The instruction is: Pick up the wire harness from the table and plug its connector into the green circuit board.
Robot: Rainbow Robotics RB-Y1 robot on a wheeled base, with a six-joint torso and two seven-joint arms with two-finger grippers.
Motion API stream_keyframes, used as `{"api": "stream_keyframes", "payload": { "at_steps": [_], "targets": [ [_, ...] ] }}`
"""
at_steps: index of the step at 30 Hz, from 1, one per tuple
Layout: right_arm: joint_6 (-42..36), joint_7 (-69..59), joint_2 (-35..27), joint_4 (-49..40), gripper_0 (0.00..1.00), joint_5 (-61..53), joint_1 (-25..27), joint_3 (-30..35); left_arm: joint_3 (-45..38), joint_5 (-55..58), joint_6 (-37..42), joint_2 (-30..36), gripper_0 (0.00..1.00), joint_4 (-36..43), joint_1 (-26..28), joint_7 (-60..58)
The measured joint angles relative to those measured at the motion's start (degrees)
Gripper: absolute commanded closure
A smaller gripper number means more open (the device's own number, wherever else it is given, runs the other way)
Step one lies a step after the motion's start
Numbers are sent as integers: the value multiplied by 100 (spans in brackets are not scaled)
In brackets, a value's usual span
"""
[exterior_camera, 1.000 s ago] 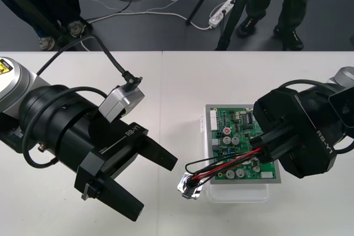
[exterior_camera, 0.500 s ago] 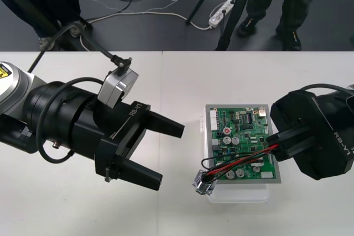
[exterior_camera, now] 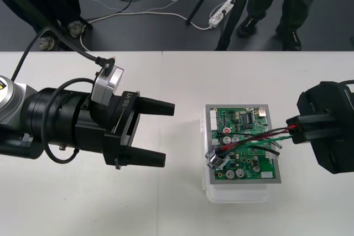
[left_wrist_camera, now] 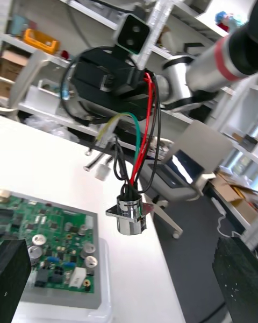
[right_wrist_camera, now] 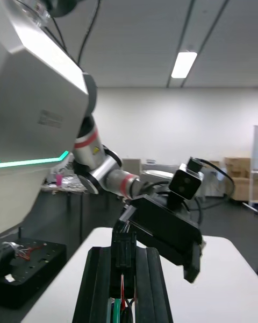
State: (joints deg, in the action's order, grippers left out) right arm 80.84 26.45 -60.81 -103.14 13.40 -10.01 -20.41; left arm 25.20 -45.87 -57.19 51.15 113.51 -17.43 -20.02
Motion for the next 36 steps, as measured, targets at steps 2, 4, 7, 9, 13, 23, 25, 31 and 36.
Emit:
{"api": "stream_keyframes", "payload": {
  "at_steps": [2, 4, 7, 9, 13, 23, 25, 31, 36],
  "targets": [
    [-298, 0, -32, -170, 100, 76, 166, 131, 0, 18, 204, 60, 0, 52, 44, 35],
    [-619, 0, -49, -353, 100, 221, 339, 294, 0, 22, 426, 125, 0, 153, 82, 126],
    [-1056, 0, -56, -585, 100, 353, 553, 505, 0, 27, 683, 206, 0, 301, 115, 317],
    [-1353, 0, -64, -729, 100, 363, 651, 581, 0, 27, 835, 251, 0, 401, 117, 446],
    [-1884, 0, -85, -972, 100, 593, 720, 601, 0, 13, 1069, 312, 0, 596, 117, 545],
    [-2967, 0, -90, -1517, 100, 1247, 739, 601, 22, -280, 1285, 327, 0, 713, 61, 563],
    [-3099, 0, -98, -1589, 100, 1339, 741, 600, 72, -293, 1325, 327, 0, 713, 16, 605],
    [-3443, 39, -334, -1691, 100, 1383, 751, 425, 283, -300, 1464, 323, 0, 714, -151, 1051],
    [-3474, 284, -456, -1695, 100, 1385, 751, 267, 370, -367, 1512, 273, 0, 714, -241, 1370]
  ]
}}
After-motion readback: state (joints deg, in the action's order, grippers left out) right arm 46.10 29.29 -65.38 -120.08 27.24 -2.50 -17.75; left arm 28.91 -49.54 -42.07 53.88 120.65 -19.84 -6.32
